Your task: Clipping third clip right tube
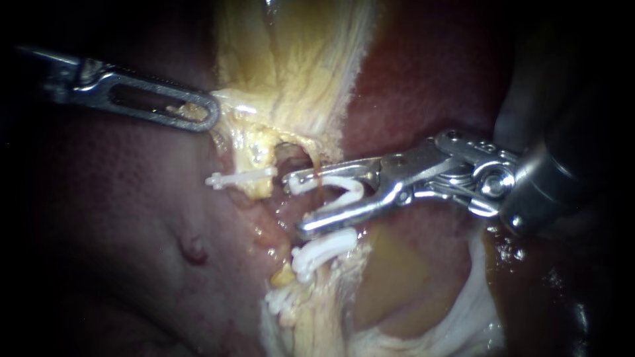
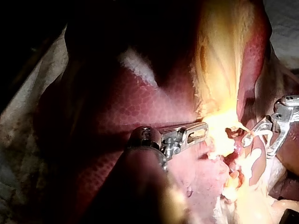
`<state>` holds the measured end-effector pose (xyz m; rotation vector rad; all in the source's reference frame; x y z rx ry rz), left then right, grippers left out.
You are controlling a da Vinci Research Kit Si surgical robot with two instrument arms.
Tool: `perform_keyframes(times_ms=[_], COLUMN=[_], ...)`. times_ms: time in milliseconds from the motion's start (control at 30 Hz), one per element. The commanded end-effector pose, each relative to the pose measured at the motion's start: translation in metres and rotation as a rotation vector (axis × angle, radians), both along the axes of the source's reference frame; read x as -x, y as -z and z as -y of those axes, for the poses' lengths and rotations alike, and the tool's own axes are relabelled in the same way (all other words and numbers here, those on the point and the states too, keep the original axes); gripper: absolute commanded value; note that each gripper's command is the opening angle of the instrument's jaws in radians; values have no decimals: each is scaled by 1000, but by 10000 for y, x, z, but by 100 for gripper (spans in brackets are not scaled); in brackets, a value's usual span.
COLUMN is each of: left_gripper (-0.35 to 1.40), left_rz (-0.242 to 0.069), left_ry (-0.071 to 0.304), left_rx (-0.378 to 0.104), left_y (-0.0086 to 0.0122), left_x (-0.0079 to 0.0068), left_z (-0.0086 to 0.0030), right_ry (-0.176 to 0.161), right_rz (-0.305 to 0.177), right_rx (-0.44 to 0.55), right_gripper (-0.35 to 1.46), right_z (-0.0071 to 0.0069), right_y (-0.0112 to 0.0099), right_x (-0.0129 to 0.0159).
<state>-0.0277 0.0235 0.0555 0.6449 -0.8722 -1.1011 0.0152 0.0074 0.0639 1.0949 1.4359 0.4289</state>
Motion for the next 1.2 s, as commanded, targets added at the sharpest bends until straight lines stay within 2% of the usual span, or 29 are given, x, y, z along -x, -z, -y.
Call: perform_keyframes(times_ms=[33, 167, 500, 567, 633, 767, 1200], left_gripper=[-35, -35, -35, -35, -35, -35, -35], left_rz=[0, 0, 0, 0, 0, 0, 0], left_ry=[1, 1, 1, 1, 1, 1, 1], left_rx=[0, 0, 0, 0, 0, 0, 0], left_y=[0, 0, 0, 0, 0, 0, 0], left_x=[0, 0, 0, 0, 0, 0, 0], left_z=[0, 0, 0, 0, 0, 0, 0], right_ry=[2, -11, -12, -3, 24, 42, 50], right_rz=[3, 16, 21, 33, 61, 88, 94], right_rx=[-5, -16, -34, -60, -116, -117, -114], right_gripper=[13, -7, -35, -35, -35, -35, -35], right_z=[0, -1, -3, -3, -2, 1, 2], right_y=[-1, -4, -7, -7, -7, -7, -9], right_x=[3, 8, 13, 14, 16, 17, 18])
